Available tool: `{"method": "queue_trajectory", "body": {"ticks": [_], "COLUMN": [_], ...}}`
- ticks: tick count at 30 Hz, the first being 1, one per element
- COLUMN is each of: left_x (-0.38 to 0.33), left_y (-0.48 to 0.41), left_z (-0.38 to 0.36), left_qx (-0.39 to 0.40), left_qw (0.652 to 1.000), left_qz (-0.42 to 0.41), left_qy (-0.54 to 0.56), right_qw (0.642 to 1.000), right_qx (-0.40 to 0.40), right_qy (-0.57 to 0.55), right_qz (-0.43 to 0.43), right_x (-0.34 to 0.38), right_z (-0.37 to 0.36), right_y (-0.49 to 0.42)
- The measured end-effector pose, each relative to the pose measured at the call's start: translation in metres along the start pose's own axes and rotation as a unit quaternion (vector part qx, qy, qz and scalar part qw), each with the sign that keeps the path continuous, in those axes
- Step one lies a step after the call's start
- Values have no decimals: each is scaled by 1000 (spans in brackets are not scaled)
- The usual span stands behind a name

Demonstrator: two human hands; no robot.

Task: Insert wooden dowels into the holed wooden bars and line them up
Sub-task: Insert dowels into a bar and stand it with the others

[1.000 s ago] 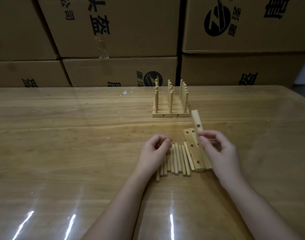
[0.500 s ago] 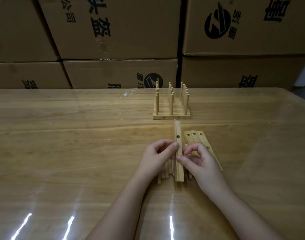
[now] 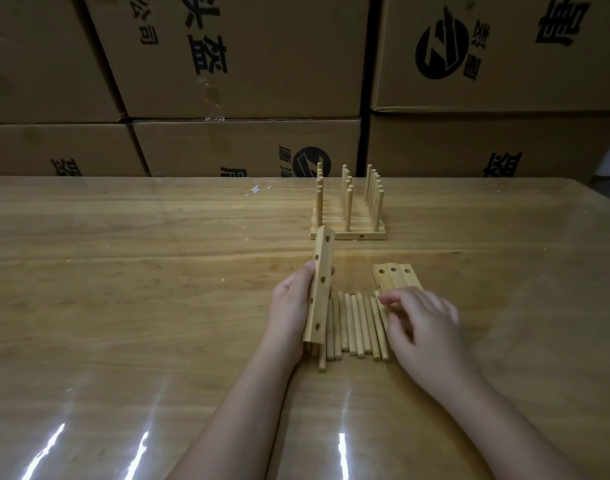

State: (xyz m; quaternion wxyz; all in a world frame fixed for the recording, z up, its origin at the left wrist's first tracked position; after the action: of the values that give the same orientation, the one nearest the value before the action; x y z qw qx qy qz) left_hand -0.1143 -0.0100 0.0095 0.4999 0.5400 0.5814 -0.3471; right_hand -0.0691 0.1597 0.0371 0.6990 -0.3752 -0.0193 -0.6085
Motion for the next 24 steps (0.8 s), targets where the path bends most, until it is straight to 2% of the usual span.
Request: {"method": "queue_trajectory", "body": {"ticks": [4,9,16,19,24], "left_x": [-2,-1,-1,-1,-2], "left_y": [-4,-8,-6,-6,-6], "left_z": [4,5,7,6,5], "left_qx": [-24,-37,-42,-47,-38], "left_qw": [998,994,996,996,997], "left_qz": [5,13,13,10,9], "left_qy": [52,102,82,74,66], "right_qw": [991,975,983,986,984], "right_qx": [92,160,135,114,132], "right_qy": [70,60,37,68,74], "right_qz": [68,138,116,97,97], "right_x": [11,24,21,12,8], "right_z": [-16,-33,-35,-30,-28], "right_y": [7,18,13,11,9]}}
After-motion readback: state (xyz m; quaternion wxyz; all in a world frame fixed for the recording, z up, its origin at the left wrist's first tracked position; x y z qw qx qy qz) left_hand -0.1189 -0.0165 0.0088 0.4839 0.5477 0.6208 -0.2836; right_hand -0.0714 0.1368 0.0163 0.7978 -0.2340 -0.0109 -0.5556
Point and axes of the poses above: each hand's wrist, its own y-axis away from the middle knuckle, its own z-axis out of the back of the hand, x = y × z, the point moved 8 cm from there along -y, towards the middle knuckle, and after that the axes turned 10 degrees about -x, right-handed, at the moved point
